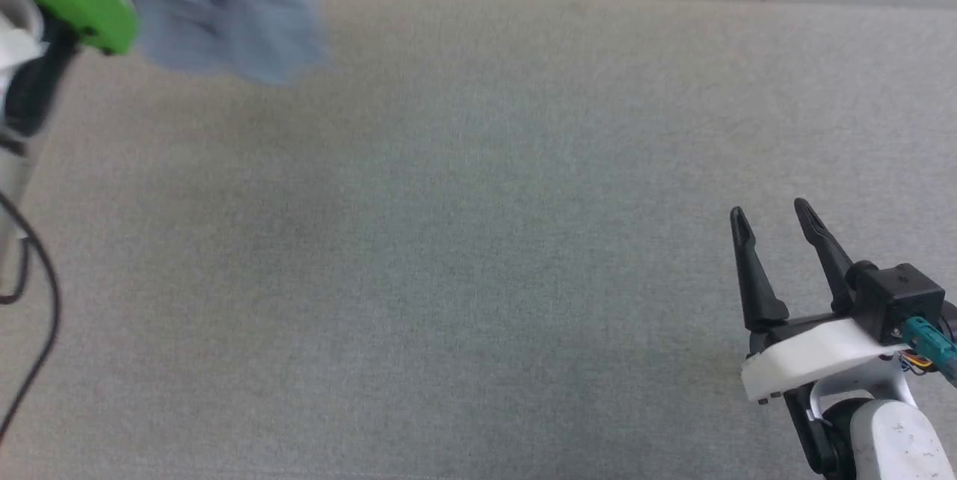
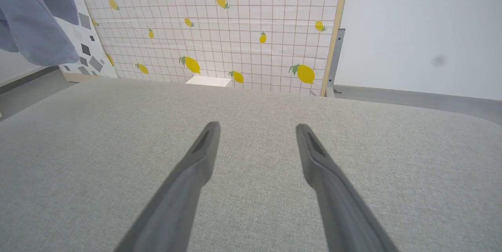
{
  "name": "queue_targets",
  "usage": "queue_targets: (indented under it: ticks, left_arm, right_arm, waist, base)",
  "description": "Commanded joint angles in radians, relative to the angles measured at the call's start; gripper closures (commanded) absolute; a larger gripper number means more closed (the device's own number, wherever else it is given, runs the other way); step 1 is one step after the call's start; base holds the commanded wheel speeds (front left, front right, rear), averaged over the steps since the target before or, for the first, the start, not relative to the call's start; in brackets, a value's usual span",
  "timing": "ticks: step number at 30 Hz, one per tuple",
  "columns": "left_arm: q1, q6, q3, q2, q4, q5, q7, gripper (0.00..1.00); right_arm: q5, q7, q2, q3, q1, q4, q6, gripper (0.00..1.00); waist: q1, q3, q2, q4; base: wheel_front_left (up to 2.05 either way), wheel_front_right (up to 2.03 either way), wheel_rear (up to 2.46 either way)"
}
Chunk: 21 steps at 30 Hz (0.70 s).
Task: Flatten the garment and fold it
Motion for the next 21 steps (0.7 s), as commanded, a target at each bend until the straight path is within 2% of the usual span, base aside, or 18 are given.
queue_targets:
  ticks: [1, 8, 15, 20, 21]
  left_arm:
    - [-0.013, 0.010, -0.006, -0.020, -0.025, -0.006, 0.000, 1.00]
    - [0.028, 0.060, -0.083, -0.146, -0.114, -0.008, 0.037, 1.00]
    - [0.103, 0.126, -0.163, -0.251, -0.107, 0.022, 0.032, 1.00]
    - [0.194, 0.129, -0.271, -0.308, -0.059, 0.060, 0.041, 1.00]
    - [0.214, 0.125, -0.291, -0.314, -0.046, 0.061, 0.054, 0.71]
  right_arm:
    - [0.008, 0.000, 0.000, -0.001, -0.007, 0.001, -0.002, 0.00]
    - [0.014, -0.008, 0.002, -0.002, -0.033, 0.005, -0.002, 0.00]
    - [0.028, -0.032, 0.003, 0.003, -0.060, 0.011, -0.002, 0.00]
    - [0.040, -0.060, 0.004, -0.004, -0.062, 0.032, -0.002, 0.00]
    - [0.041, -0.064, 0.004, -0.002, -0.062, 0.036, -0.002, 0.00]
  waist:
    - [0.0001, -0.051, 0.0000, -0.033]
    - [0.0001, -0.041, 0.0000, -0.136]
    - [0.0001, 0.012, 0.0000, -0.257]
    - [0.0001, 0.045, 0.0000, -0.309]
    - [0.0001, 0.048, 0.0000, -0.314]
  base:
    - [0.00, 0.00, 0.00]
    - [0.00, 0.00, 0.00]
    - [0.00, 0.00, 0.00]
    - [0.00, 0.00, 0.00]
    - [0.00, 0.00, 0.00]
